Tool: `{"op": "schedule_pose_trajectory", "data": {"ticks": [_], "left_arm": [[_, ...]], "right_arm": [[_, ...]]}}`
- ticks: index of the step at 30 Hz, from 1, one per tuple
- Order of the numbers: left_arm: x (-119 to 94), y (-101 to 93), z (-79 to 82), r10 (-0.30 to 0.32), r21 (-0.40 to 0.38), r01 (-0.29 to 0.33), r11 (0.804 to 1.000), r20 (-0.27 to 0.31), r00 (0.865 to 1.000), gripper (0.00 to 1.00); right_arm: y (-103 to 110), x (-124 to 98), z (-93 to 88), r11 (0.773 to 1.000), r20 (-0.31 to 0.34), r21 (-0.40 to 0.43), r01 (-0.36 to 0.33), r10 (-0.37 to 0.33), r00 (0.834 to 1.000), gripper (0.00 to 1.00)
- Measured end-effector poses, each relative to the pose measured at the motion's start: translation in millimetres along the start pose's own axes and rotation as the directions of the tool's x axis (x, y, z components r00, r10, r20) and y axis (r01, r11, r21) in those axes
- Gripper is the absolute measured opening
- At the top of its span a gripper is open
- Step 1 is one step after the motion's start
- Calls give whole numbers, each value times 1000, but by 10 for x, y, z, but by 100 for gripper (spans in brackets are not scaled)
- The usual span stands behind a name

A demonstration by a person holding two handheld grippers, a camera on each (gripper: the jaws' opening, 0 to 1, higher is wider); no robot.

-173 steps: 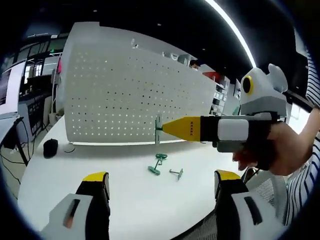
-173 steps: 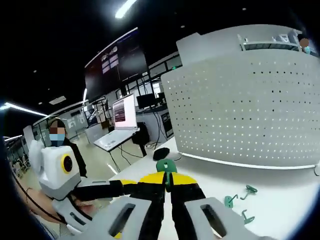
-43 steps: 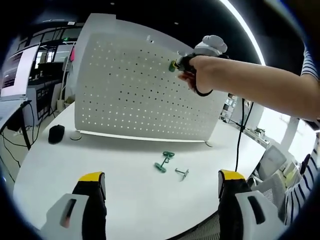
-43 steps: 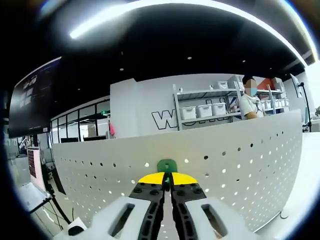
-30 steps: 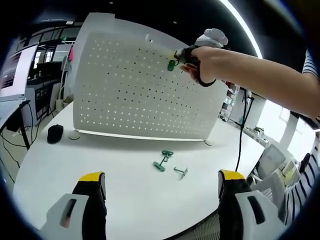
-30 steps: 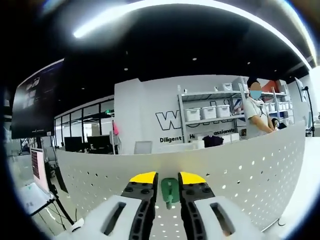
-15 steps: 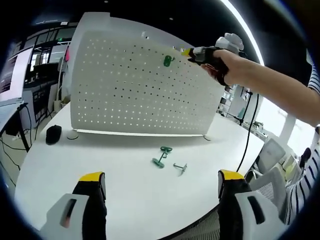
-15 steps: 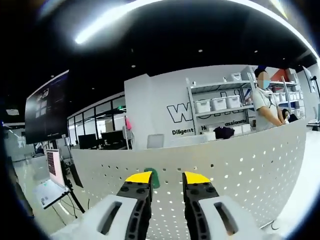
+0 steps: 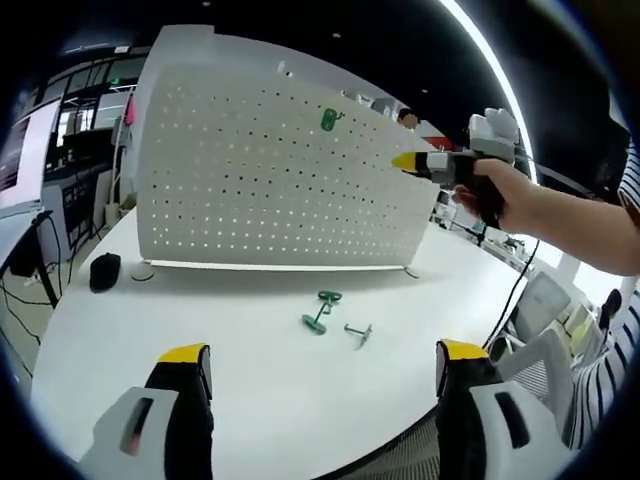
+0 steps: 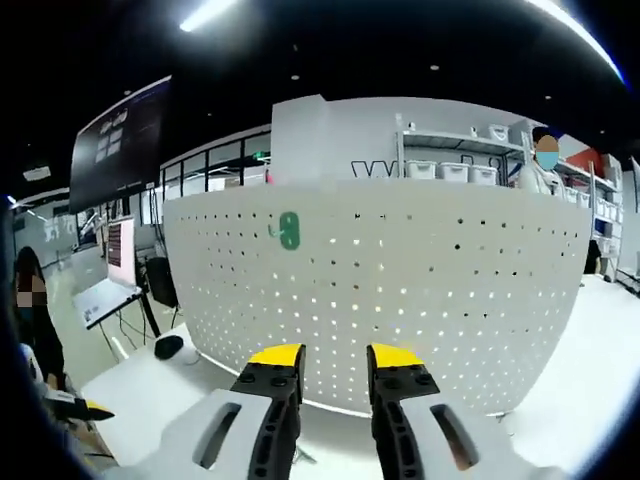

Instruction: Insert the hook assembly into the mounting plate slot until the hook locks in place.

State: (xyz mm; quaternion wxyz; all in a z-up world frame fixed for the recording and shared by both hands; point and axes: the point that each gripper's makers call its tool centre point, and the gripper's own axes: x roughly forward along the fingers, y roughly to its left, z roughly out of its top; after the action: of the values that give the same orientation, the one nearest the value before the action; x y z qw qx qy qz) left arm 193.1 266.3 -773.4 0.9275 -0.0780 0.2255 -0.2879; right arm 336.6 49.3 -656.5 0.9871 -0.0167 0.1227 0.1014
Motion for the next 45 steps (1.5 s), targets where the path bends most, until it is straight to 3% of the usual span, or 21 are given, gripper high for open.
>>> {"op": "schedule_pose_trajectory", "data": {"ticks": [12,16,24,31,36,43,45], "left_arm": [[4,-7,-15,-1,3,1,1000,-6,1000,94],[-4,-44,30,-18,-12,18,1000,17,1000,95],[1,-29,-1,-11,-1,11,1000,-1,1000,94],[32,10,-100,0,-7,-1,1000,-58,998,92],[32,9,-108,2,-15,-2,1000,-61,998,92],[33,4,-145,-4,-9,3,1000,-81,997,93],[36,-1,-160,-8,-13,6,1000,-89,996,92]], "right_arm": [[-2,-390,-672,1000,-130,-16,-24,22,991,25],[91,-502,-869,998,-169,-31,-52,46,984,25],[346,-731,-1289,995,-246,-20,-94,87,965,25],[462,-931,-1631,993,-326,2,-122,116,938,25],[439,-1014,-1730,994,-349,13,-107,105,931,25],[546,-1003,-1886,983,-414,-16,-184,161,896,25],[579,-969,-1957,972,-449,-40,-230,188,873,25]]}}
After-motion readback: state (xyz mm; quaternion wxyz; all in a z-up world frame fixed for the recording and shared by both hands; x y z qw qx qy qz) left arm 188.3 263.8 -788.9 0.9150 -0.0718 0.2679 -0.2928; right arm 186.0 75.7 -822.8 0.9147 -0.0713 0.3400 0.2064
